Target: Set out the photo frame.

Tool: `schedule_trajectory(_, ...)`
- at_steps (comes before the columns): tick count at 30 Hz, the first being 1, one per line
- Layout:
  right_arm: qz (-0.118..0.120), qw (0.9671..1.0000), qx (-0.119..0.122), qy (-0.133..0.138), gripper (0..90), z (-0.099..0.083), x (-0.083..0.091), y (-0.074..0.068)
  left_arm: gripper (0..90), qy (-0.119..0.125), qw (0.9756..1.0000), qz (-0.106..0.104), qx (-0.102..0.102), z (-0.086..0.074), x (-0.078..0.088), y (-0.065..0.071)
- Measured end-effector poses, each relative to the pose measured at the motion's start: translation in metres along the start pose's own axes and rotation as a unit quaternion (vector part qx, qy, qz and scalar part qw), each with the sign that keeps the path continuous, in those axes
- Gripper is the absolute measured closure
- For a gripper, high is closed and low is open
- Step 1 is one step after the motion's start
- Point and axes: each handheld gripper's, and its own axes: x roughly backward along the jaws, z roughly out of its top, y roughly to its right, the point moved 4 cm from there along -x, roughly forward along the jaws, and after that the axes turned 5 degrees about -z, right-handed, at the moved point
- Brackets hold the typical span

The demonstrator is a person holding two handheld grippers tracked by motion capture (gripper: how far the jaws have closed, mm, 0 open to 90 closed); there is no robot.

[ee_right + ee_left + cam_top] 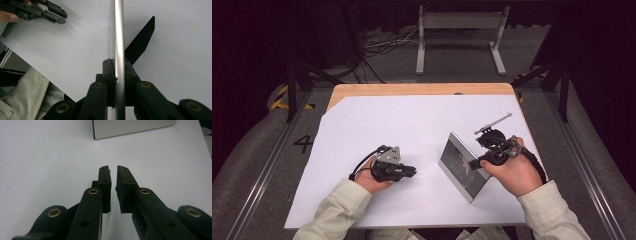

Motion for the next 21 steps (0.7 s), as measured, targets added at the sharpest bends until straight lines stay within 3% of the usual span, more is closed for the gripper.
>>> schedule_trajectory(16,0.006,0.9983,0.057,0.006,84.0,0.015,0.013,0.005,81.9,0.003,0.9998,0.013,0.011,-0.007,0.009,0.000)
schedule_trajectory(21,0.019,0.9955,0.093,0.004,84.0,0.023,0.017,0.007,81.8,0.005,0.9997,0.019,0.015,-0.010,0.012,0.001)
